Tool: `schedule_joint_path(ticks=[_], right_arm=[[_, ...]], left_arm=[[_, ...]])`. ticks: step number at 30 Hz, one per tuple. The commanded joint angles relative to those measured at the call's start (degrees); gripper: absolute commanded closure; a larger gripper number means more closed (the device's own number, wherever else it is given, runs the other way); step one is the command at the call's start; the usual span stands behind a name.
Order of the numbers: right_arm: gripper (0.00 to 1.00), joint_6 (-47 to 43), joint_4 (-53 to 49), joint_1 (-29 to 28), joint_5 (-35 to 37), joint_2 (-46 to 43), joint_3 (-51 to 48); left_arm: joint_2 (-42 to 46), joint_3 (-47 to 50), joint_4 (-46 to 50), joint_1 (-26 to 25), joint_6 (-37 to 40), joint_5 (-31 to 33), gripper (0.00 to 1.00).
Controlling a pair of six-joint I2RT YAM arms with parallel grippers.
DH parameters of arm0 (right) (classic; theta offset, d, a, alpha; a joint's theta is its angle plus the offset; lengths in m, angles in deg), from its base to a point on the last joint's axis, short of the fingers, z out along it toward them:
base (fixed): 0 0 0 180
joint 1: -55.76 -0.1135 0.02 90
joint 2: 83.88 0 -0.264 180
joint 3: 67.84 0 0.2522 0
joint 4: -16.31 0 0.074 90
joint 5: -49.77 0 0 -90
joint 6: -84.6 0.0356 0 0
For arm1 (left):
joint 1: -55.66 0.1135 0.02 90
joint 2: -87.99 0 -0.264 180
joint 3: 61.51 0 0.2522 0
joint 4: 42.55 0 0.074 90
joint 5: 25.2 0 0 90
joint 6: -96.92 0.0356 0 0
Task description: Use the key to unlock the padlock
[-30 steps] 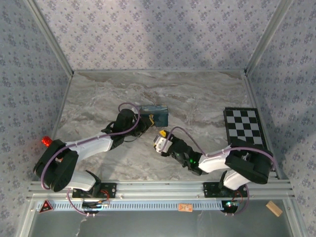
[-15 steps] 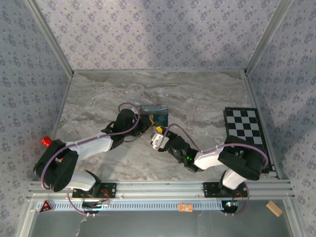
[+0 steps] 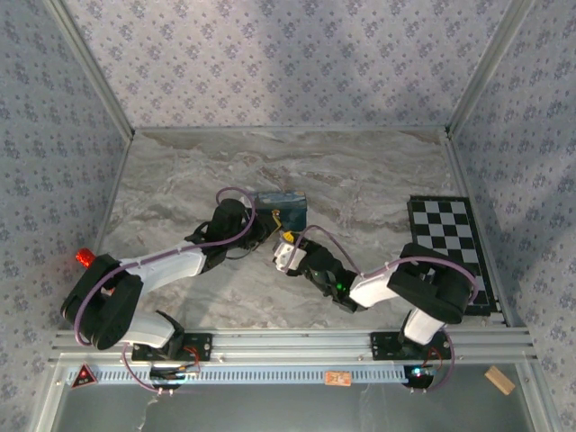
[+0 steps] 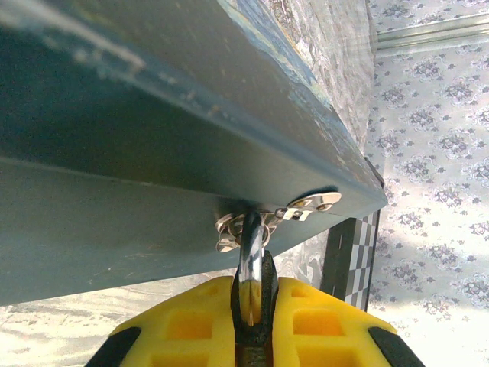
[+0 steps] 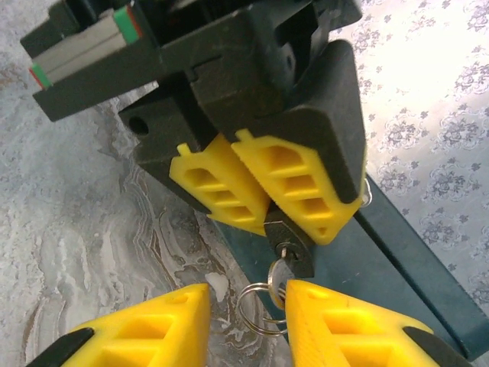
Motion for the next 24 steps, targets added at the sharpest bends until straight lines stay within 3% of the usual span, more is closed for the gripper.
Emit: schedule_joint_path(ticks=[1, 24], right_arm=[[0.69, -0.3, 2.0, 0.3, 1.8, 0.5, 1.5], [0.87, 8.7, -1.7, 1.6, 2.8, -0.2, 2.9]], left_arm=[[2.3, -0.4, -0.1, -0.3, -0.5, -0.5, 1.00], [1.7, -0.5, -0.7, -0.9, -0.6, -0.6, 1.00]])
